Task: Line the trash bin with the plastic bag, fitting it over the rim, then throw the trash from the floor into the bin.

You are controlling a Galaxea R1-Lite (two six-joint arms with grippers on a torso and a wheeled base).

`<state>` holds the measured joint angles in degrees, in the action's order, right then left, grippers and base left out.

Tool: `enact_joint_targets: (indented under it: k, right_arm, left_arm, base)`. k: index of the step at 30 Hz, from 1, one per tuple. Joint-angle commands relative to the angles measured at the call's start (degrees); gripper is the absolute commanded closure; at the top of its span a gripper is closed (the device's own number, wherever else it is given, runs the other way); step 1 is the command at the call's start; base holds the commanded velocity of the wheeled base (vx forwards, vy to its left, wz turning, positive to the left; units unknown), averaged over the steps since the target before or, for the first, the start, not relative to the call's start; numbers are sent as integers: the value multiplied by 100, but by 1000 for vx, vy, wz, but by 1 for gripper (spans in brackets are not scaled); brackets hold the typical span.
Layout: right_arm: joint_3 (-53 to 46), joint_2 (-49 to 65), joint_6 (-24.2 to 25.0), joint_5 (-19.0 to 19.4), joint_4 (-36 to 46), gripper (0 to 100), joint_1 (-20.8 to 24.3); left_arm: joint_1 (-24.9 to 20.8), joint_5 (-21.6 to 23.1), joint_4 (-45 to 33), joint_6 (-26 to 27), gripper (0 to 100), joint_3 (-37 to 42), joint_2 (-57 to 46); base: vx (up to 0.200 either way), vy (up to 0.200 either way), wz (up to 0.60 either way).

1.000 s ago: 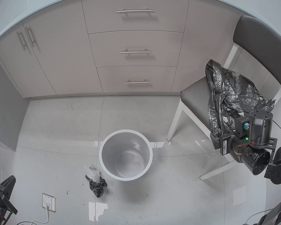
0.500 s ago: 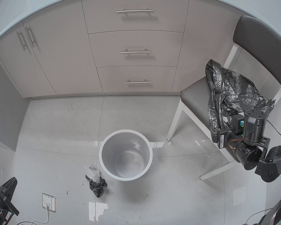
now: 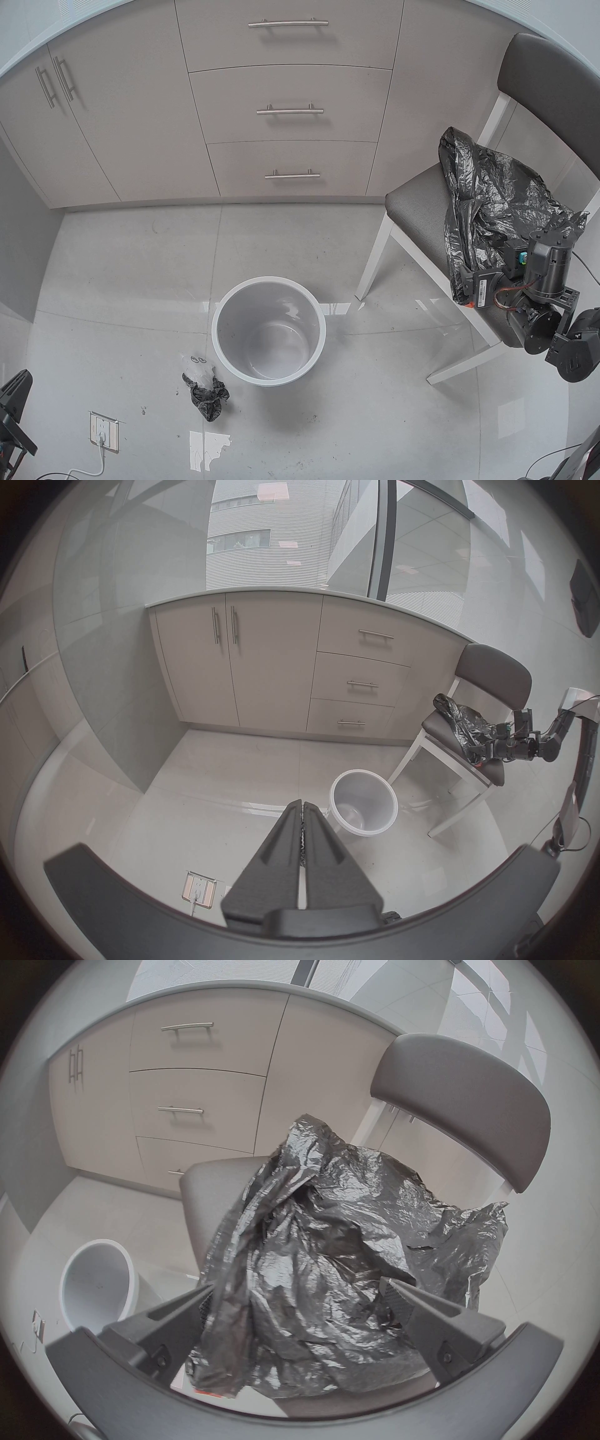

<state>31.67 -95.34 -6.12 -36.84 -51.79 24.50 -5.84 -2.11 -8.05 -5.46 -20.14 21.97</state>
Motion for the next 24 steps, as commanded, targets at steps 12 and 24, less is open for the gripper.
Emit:
enact_joint_targets:
  k: [12,24]
  right_arm:
    - [-399,24,-30,28,-25,0,-174]
    - [-592,51,-170,-7,-411,0,90]
  left_arm:
    - [-5,0,5,1,100,1,18]
    - [-5,0,5,1,100,10,-26]
  base:
    - [0,0,0]
    - [0,0,0]
